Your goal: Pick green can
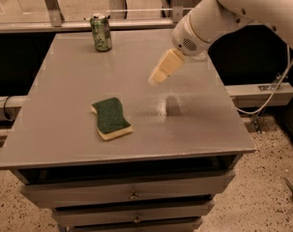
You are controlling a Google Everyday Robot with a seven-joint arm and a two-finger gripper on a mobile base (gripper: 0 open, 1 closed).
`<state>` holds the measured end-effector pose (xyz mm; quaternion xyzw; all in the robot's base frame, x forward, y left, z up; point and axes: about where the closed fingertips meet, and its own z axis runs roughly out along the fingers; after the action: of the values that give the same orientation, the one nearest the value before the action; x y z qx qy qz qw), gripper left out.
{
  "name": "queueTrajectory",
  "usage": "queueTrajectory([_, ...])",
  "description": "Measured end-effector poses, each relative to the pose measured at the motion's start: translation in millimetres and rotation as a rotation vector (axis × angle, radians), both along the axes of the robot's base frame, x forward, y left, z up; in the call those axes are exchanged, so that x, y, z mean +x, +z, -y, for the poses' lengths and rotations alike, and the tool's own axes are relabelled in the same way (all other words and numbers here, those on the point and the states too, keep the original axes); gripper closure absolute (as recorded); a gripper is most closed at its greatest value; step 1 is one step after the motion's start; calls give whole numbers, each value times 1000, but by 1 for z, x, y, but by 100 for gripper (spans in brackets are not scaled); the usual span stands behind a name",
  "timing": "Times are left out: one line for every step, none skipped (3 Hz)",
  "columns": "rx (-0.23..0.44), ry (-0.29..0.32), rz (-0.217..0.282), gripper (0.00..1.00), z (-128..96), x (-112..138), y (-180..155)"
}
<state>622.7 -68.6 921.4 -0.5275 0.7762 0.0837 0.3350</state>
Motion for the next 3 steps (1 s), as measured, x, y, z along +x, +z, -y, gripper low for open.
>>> queueTrajectory([88,-44,34,0,-16,39,-6])
queueTrajectory([175,-81,56,0,-36,81,-12])
queueTrajectory([249,-105,71,0,-63,119,-21])
